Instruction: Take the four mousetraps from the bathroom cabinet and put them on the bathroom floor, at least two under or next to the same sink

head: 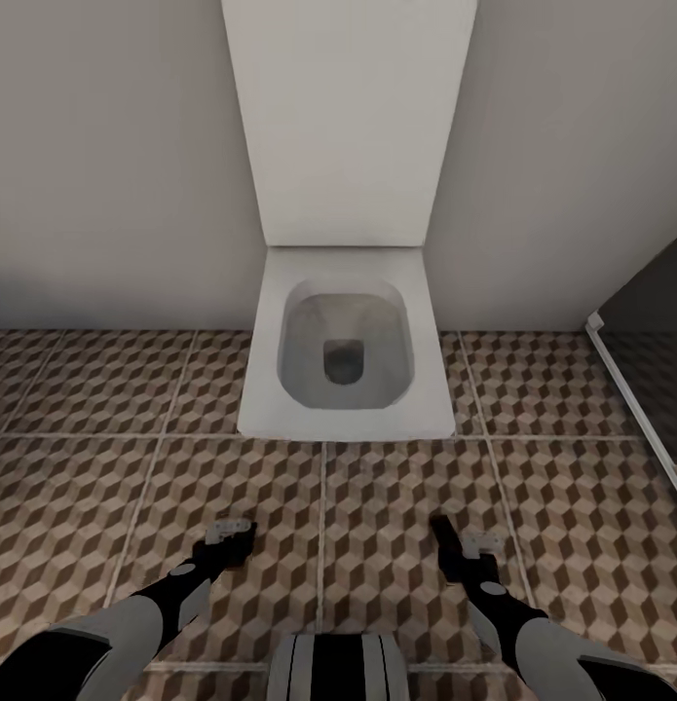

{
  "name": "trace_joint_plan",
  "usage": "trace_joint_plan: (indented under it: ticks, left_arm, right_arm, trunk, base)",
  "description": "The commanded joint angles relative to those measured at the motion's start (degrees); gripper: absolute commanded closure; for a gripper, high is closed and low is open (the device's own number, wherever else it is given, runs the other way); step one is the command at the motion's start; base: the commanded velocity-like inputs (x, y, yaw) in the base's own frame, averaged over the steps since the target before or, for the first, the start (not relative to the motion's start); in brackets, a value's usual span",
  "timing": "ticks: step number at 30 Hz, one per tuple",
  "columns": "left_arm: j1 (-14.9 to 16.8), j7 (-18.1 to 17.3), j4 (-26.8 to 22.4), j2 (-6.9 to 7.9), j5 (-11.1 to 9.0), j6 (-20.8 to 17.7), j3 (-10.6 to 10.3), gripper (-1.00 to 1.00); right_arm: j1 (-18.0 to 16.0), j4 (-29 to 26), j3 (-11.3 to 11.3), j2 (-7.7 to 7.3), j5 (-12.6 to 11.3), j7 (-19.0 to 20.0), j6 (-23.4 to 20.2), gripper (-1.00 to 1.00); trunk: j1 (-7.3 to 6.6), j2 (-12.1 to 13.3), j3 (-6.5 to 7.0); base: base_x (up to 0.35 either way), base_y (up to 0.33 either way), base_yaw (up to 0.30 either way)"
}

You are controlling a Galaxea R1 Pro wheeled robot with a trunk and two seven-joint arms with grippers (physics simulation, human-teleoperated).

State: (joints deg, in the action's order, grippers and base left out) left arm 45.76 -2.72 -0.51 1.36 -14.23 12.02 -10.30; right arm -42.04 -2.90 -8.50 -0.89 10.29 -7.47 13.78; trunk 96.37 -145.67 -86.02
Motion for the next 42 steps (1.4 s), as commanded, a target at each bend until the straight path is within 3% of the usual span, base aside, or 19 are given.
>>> trace_joint_plan:
  ticks: [1, 10, 42]
  left_arm:
    - [0.03, -0.09, 0.07, 0.02, -0.95, 0.19, -0.44, 1.0]
    - [0.03, -0.1, 0.02, 0.05, -1.79, 0.25, -0.44, 1.0]
    - [0.03, -0.09, -0.02, 0.11, -1.76, 0.28, -0.43, 1.0]
  right_arm:
    - [-0.04, 0.08, -0.46, 0.01, 0.6, -0.13, 0.19, 1.0]
    - [-0.02, 0.09, -0.46, -0.07, 0.6, -0.01, 0.2, 1.0]
    - [-0.03, 0.06, -0.46, -0.08, 0.6, 0.0, 0.28, 1.0]
  trunk:
    - [0.02, -0.01, -0.03]
    - [0.02, -0.01, -0.03]
    - [0.02, -0.01, -0.03]
  base:
    - [0.304, 0.0, 0.0]
    - [0.253, 0.0, 0.0]
    - [0.068, 0.0, 0.0]
